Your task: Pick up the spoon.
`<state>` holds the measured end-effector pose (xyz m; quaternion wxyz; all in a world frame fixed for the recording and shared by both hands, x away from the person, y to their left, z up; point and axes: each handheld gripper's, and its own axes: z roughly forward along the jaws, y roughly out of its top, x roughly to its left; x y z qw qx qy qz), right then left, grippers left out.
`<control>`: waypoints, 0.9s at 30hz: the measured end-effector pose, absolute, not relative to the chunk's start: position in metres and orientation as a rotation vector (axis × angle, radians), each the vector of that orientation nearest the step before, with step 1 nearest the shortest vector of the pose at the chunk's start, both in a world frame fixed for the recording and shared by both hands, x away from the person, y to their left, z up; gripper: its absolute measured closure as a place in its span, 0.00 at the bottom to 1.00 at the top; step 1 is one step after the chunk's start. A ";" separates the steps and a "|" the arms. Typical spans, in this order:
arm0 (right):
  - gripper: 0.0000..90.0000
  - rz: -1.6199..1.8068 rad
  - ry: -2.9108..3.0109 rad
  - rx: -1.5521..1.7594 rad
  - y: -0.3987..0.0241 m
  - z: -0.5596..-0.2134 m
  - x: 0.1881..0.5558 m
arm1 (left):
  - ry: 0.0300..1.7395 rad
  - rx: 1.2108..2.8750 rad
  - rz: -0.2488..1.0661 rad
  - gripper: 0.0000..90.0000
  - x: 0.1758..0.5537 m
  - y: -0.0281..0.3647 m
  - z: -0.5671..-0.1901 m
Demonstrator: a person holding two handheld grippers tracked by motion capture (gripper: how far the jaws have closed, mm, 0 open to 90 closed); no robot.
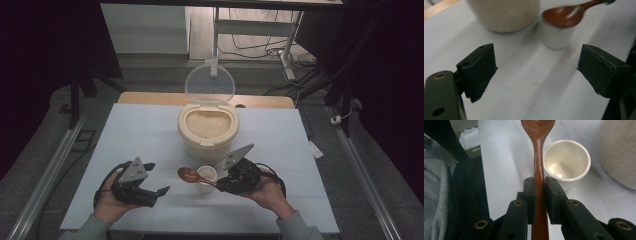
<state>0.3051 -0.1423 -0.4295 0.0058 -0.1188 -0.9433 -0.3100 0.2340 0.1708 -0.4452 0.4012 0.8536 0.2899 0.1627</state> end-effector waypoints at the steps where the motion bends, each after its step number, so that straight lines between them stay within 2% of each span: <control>1: 0.87 -0.969 -2.953 -0.366 -0.141 -0.430 0.305 | 0.713 2.167 0.404 0.17 0.234 0.167 -0.443; 13: 0.88 -0.934 -2.967 -0.296 -0.130 -0.432 0.299 | 0.493 2.318 0.366 0.27 0.245 0.112 -0.425; 21: 0.87 -0.912 -2.980 -0.240 -0.125 -0.434 0.296 | 0.436 2.398 0.281 0.34 0.258 0.093 -0.429; 27: 0.87 -0.887 -2.998 -0.184 -0.120 -0.435 0.292 | 0.385 2.477 0.186 0.46 0.266 0.082 -0.434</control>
